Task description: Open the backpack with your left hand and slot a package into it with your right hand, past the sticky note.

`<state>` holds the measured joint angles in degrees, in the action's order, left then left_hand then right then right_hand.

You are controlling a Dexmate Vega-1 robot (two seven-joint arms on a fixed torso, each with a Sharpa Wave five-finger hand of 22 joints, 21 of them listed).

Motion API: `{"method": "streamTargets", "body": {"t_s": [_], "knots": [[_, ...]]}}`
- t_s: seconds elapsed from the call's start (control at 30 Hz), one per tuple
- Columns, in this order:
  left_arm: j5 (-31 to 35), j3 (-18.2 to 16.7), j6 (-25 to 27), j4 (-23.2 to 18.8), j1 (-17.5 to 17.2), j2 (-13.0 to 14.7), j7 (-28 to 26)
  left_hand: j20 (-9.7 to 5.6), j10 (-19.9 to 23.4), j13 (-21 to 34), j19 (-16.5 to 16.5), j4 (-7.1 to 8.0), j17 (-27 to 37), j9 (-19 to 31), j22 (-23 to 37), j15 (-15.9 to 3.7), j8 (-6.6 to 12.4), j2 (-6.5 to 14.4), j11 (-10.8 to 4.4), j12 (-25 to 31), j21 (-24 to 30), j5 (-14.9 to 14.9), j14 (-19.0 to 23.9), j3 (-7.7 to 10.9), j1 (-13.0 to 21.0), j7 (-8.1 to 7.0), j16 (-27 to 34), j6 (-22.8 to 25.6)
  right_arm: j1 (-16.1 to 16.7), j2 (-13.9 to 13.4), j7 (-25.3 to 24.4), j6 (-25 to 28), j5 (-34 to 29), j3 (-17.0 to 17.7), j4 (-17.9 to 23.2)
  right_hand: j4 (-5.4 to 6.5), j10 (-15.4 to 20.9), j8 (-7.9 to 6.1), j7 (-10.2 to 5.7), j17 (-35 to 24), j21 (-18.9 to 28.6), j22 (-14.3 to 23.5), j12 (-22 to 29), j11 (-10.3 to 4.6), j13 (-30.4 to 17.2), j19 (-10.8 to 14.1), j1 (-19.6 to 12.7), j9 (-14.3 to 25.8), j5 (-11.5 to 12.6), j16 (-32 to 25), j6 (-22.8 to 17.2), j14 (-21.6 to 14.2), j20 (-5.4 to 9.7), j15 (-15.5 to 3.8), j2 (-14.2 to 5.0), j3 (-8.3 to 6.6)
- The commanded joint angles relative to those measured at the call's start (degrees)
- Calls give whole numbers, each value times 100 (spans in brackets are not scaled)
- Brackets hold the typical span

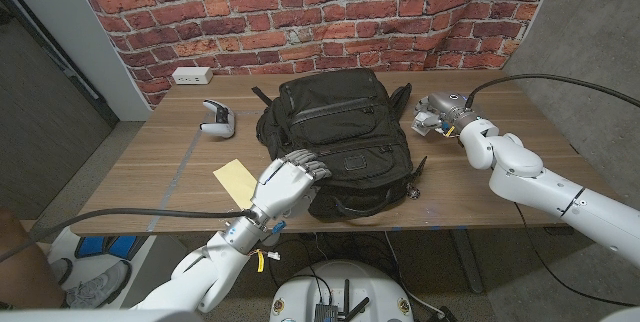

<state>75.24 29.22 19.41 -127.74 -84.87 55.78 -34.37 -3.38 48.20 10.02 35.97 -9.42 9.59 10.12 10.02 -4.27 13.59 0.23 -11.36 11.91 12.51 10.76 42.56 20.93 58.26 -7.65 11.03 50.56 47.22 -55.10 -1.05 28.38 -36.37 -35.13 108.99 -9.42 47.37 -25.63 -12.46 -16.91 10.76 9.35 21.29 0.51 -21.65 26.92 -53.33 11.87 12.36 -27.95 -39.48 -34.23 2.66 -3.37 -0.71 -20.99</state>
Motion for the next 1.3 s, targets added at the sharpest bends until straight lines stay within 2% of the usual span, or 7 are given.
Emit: {"method": "streamTargets", "body": {"t_s": [0.03,0.37,0.67,1.07,1.3], "knots": [[-140,-23,13,-6,72,3,-88,-836,327,16,140,11,12,18,11,-910,-2,108,-7,44,29,24,360,51,5,-9,3,300,49,-19,-4,43,10,33,50,18,1283,8,-3,-21,-4,10,-4,-1226,-35,46,-286,10,37,2,-67,-53,524,-928,-324,-16],[-169,-6,12,17,128,-25,-110,-824,795,27,371,-3,21,42,20,-928,-2,209,-12,31,53,18,780,127,-19,15,-16,753,69,-26,-25,49,19,41,53,15,1288,16,-2,-30,-3,10,-14,-1226,-45,47,-293,14,40,5,-76,-59,523,-931,-331,-11],[-190,3,15,58,193,-52,-147,-815,1551,46,609,-22,44,79,27,-940,105,312,-21,41,60,9,1527,220,-26,-8,28,1378,61,-30,-21,61,4,37,52,15,1293,29,-3,-36,-3,10,-23,-1226,-50,47,-297,12,44,9,-75,-66,523,-930,-339,-8],[-332,-66,42,52,256,-99,-187,-820,2007,66,784,-36,68,100,37,-952,167,346,-9,49,83,8,2029,275,-39,4,70,1584,129,-94,22,186,-3,83,164,8,1299,41,-2,-42,0,10,-39,-1228,-59,58,-311,15,49,22,-83,-68,521,-937,-343,-5],[-532,-129,-28,49,343,-148,-215,-820,2050,66,823,-46,67,103,39,-952,183,334,-7,33,90,6,2104,283,-27,37,67,1629,195,-158,44,285,11,134,257,8,1311,47,-2,-42,0,11,-46,-1229,-63,61,-311,19,50,38,-88,-62,518,-931,-340,0]]}}
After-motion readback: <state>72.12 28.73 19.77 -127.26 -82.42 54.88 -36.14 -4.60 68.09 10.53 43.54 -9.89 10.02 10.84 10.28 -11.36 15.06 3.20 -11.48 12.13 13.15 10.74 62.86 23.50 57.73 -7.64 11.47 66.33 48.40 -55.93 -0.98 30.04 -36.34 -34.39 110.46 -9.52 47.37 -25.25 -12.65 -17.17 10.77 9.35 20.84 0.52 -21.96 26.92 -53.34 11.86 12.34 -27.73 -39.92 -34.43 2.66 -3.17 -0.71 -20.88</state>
